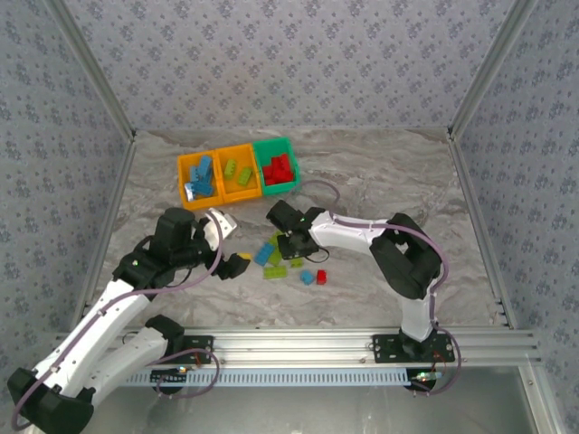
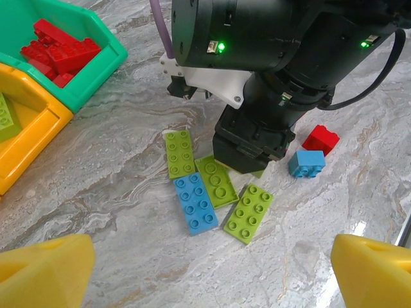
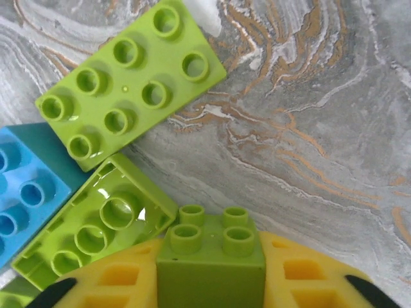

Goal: Sort the legos into containers by color

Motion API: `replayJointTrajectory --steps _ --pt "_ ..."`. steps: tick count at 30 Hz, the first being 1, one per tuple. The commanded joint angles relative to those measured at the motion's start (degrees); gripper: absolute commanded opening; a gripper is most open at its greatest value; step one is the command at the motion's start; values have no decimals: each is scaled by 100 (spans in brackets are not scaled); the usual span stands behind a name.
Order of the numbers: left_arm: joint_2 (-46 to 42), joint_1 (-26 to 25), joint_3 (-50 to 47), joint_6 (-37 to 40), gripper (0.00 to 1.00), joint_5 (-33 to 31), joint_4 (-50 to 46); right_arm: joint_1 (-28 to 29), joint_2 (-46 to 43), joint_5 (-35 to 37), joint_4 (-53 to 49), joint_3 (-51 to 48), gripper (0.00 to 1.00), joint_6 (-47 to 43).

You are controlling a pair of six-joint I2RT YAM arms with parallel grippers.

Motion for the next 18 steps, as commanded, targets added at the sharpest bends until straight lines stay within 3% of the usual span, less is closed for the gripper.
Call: replayJointTrajectory --steps 1,4,8,13,18 --pt "-75 -19 4 152 95 153 98 63 -410 241 -34 25 26 -62" --pt "-270 -17 -9 -44 95 -245 292 98 -1129 344 402 -156 24 -257" --pt "-668 45 -8 -942 95 -2299 634 194 -1471 213 1120 54 22 -914" --pt "-833 391 -205 -1067 95 -3464 688 169 -438 -256 1985 1217 23 -1691" --pt "-759 442 -148 -1208 94 -3711 581 -130 1021 51 1977 2897 22 -1933"
